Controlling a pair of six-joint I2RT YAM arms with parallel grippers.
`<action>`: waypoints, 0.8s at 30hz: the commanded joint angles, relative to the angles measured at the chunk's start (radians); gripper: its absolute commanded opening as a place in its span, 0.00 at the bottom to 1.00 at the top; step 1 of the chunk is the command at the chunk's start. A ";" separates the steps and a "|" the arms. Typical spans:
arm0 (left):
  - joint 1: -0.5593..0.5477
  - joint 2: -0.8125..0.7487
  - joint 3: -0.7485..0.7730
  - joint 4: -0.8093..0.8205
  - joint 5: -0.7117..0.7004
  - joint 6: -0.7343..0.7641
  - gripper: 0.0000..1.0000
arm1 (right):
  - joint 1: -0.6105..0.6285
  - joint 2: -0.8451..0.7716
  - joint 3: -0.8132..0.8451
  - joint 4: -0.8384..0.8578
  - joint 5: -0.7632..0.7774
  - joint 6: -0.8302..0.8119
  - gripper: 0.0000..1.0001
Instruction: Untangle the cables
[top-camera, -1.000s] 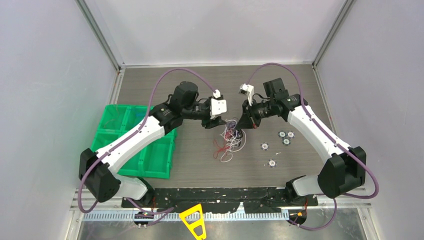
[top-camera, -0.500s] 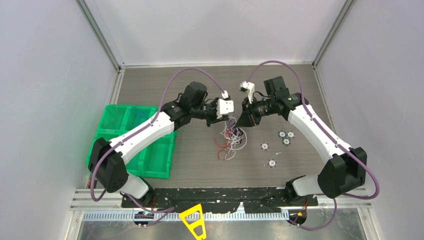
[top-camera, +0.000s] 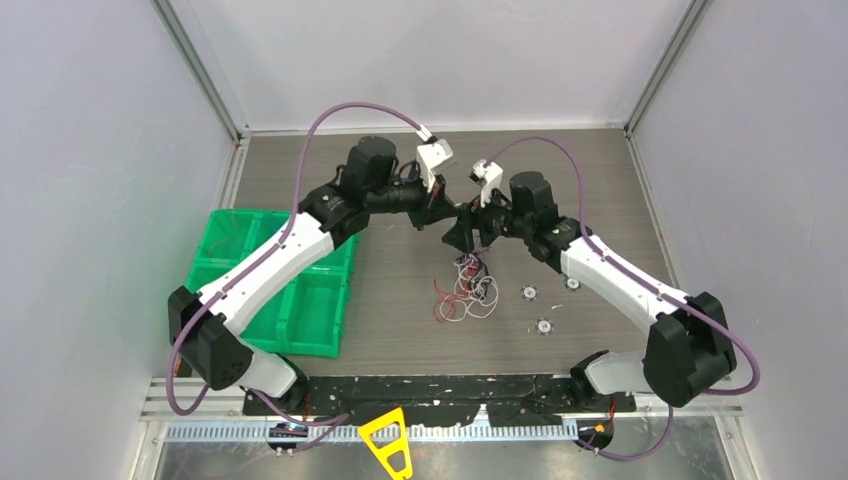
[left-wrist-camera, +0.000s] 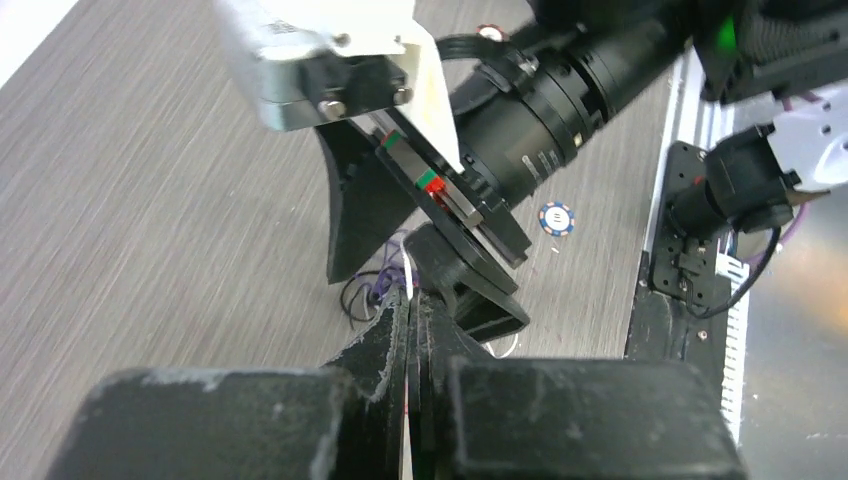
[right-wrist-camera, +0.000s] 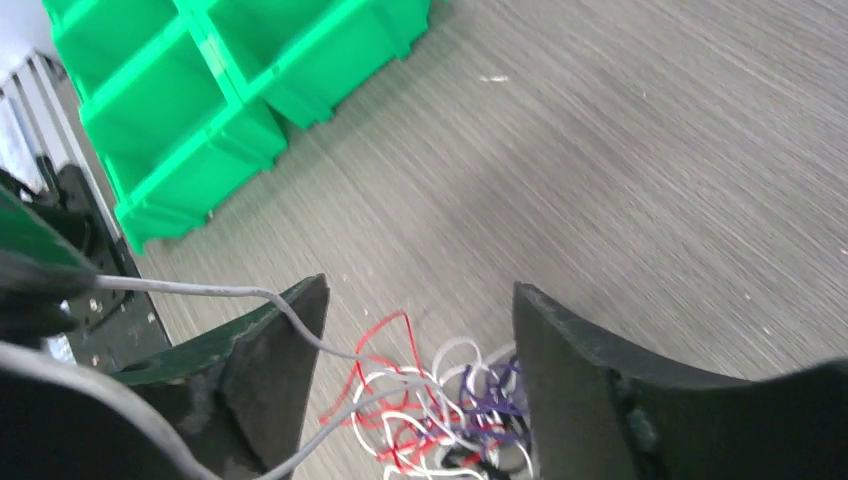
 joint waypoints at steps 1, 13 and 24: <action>0.022 -0.096 0.086 0.013 0.013 -0.119 0.00 | 0.024 0.075 -0.045 0.233 0.164 0.048 0.66; 0.270 -0.189 0.493 -0.069 0.038 -0.163 0.00 | -0.018 0.211 -0.117 0.105 0.177 -0.093 0.38; 0.519 -0.221 0.675 -0.089 -0.096 -0.170 0.00 | -0.067 0.266 -0.039 -0.029 0.138 -0.112 0.38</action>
